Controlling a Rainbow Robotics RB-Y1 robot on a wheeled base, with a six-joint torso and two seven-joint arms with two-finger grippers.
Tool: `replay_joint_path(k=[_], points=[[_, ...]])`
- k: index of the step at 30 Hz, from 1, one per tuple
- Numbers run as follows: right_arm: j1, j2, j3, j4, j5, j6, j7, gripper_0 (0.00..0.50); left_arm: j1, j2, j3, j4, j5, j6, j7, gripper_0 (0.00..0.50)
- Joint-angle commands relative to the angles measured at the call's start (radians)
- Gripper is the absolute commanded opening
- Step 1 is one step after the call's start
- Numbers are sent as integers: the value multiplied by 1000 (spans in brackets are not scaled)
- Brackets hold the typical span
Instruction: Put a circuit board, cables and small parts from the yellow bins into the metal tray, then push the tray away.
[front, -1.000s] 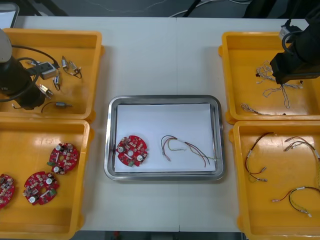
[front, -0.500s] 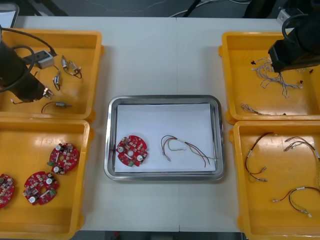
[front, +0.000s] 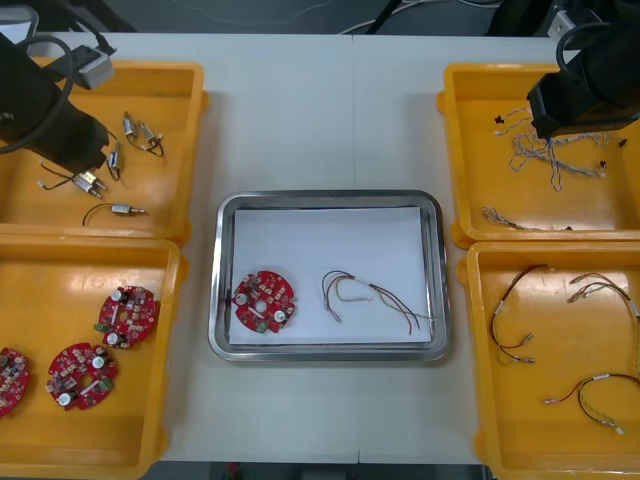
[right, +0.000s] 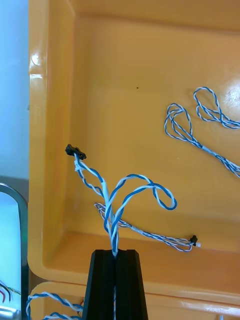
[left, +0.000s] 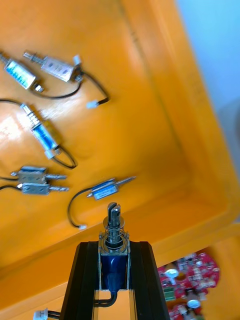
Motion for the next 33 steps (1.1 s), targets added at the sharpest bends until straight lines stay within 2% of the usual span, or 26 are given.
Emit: replay_joint_path(k=[1, 7, 16, 21, 26, 29, 33], points=[[28, 21, -46, -98, 15, 3, -40, 0, -51, -10, -80, -99, 58, 9, 282, 0], [83, 22, -47, -159, 17, 3, -88, 0, -51, -35, -189, -193, 73, 9, 496, 0], [143, 36, -46, -224, -1, 3, -206, 0, -49, -76, -287, -246, 71, 9, 700, 0], [163, 38, -46, -250, 0, 3, -217, 0, -51, -92, -356, -252, 39, -31, 773, 0], [179, 38, -41, -267, 22, 3, -234, 0, -46, -115, -471, -252, -31, -87, 862, 0], [181, 38, -35, -277, 46, 3, -238, 0, -45, -124, -501, -252, -39, -100, 895, 0], [183, 38, -35, -283, 43, 3, -243, 0, -45, -133, -531, -252, -40, -112, 911, 0]])
